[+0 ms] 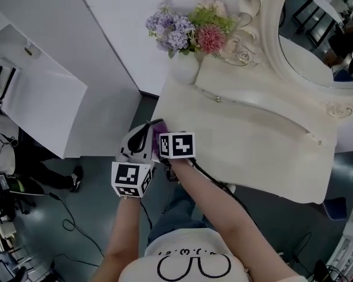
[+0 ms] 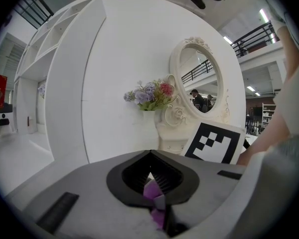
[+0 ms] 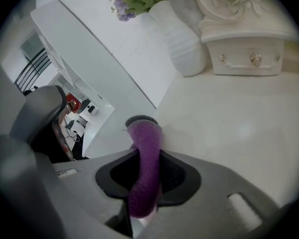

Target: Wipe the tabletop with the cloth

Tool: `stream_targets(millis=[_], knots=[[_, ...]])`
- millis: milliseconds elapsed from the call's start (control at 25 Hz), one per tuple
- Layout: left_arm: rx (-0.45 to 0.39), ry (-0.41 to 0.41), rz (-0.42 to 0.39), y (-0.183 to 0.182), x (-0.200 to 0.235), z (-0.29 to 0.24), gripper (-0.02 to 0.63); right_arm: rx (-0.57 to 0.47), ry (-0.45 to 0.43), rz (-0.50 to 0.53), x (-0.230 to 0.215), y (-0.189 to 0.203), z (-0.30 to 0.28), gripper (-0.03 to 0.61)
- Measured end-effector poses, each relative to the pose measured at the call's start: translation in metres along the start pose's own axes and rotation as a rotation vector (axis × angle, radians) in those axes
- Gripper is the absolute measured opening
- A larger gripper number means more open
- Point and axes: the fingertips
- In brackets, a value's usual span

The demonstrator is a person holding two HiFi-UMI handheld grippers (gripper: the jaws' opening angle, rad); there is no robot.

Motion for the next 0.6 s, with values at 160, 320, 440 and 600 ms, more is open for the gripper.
stream_targets(millis=[160,320,440,600], knots=[[-0.001,0.0,0.006,0.001,-0.005,-0.004,-0.003,-0.008,0.019,0.035,-0.009,0.006,0.009,0.095],[-0.003,0.017,0.005,0.0,-0.016,-0.01,-0.003,-0.015,0.045,0.046,-0.023,0.008,0.018,0.095],[0.002,0.036,0.002,0.001,-0.026,-0.015,-0.003,-0.019,0.063,0.03,-0.037,0.011,0.027,0.095],[-0.001,0.051,0.003,0.0,-0.038,-0.024,-0.003,-0.025,0.071,0.011,-0.055,0.015,0.039,0.095]])
Point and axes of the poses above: the fingertips, and each gripper's own axes: z backward along the fingers, x to its left, y out of its underside, and after that the axes turned 7 degrees about y, right-handed
